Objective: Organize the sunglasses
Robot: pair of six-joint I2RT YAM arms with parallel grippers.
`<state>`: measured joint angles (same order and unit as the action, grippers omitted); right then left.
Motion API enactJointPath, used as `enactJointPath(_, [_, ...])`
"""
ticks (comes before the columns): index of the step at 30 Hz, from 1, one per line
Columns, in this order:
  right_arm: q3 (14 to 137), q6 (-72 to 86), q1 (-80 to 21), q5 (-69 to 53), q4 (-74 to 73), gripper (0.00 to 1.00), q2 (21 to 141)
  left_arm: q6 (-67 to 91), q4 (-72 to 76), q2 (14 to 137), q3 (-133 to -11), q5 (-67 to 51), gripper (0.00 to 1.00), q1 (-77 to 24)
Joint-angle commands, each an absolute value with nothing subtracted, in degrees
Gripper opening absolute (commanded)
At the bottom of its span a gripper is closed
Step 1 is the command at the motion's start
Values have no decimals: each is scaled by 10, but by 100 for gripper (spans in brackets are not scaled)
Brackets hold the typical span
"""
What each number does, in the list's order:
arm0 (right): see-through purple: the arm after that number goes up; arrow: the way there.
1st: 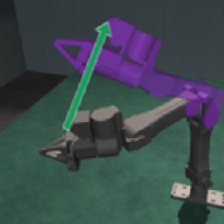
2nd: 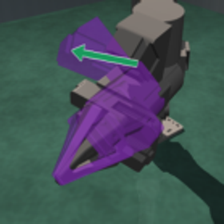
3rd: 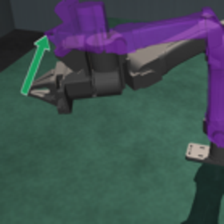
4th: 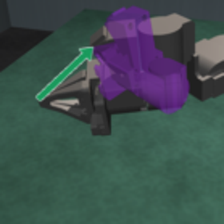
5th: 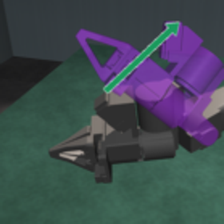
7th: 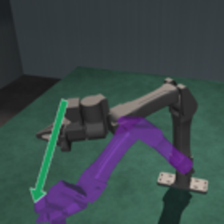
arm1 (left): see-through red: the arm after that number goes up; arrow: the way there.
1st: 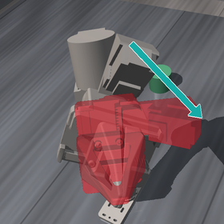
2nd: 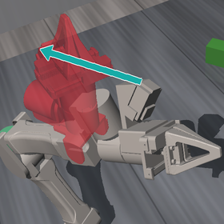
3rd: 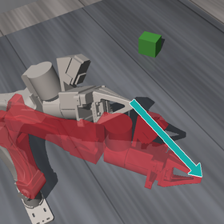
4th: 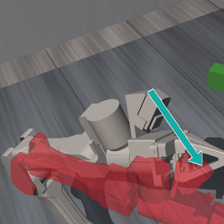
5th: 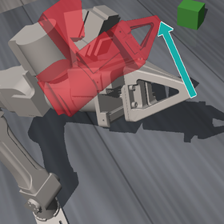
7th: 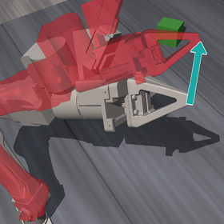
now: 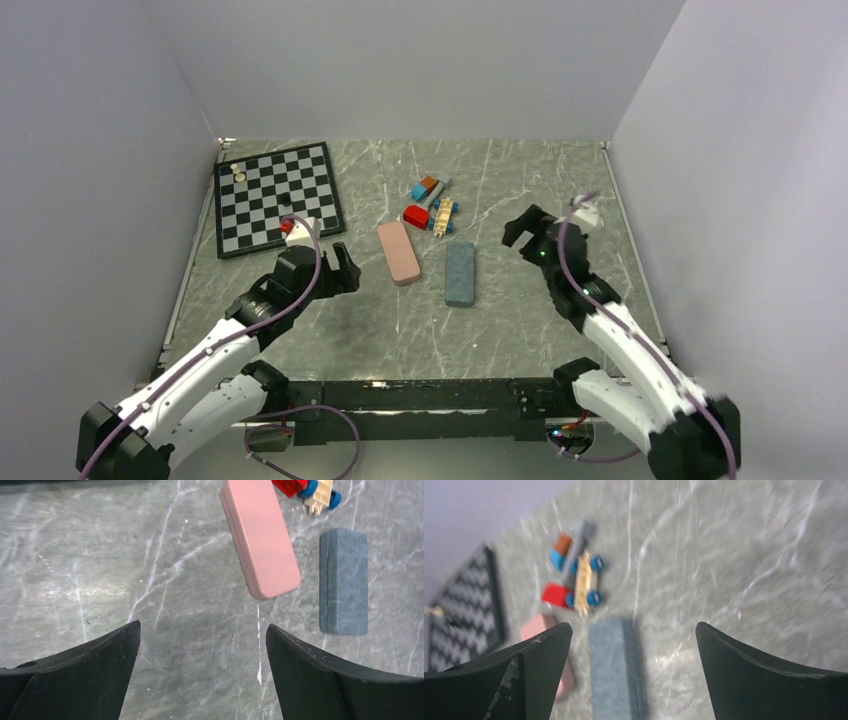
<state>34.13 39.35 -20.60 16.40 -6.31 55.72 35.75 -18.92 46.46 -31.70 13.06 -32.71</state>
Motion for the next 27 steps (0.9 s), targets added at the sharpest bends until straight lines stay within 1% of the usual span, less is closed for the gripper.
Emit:
enactJointPath(1, [322,334,-206,304,-84,100,418,392,-213,425,-356,211,99,-321])
enactJointPath(5, [310,294,-206,358,-96,100,333,409,-229,364,-348,261,99,-321])
enactJointPath(10, [316,285,-205,397,-126,100,296,418,-240,304,-334,293,99,-321])
enactJointPath(17, [325,276,-206,392,-119,100,289,411,-244,310,-341,288,99,-321])
enactJointPath(22, [309,249,-206,357,-83,100,284,407,-238,322,-342,284,99,-321])
enactJointPath(27, [301,238,-206,356,-69,100,275,404,-236,327,-347,283,99,-321])
